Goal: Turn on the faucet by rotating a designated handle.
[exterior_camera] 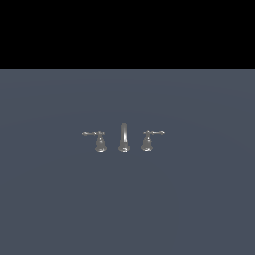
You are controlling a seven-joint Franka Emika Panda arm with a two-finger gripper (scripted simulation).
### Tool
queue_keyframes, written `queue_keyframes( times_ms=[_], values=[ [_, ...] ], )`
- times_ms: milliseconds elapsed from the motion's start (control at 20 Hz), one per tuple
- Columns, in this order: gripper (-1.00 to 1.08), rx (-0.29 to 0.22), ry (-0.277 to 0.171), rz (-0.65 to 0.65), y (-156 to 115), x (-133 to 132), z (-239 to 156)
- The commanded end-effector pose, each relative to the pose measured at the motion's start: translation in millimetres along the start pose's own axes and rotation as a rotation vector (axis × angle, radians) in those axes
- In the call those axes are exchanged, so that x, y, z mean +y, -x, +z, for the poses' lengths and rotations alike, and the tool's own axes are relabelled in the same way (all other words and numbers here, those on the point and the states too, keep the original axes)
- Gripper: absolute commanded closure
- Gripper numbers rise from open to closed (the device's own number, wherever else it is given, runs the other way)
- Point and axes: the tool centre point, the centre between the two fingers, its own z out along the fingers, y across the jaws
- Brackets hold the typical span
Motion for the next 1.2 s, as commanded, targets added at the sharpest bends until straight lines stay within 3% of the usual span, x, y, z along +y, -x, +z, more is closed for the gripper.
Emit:
queue_keyframes(
  times_ms=[0,1150],
  values=[
    [1.08,-0.001,0.000,0.021,-1,-4,6],
    [1.08,-0.008,0.003,0.453,-46,-87,126]
  ],
)
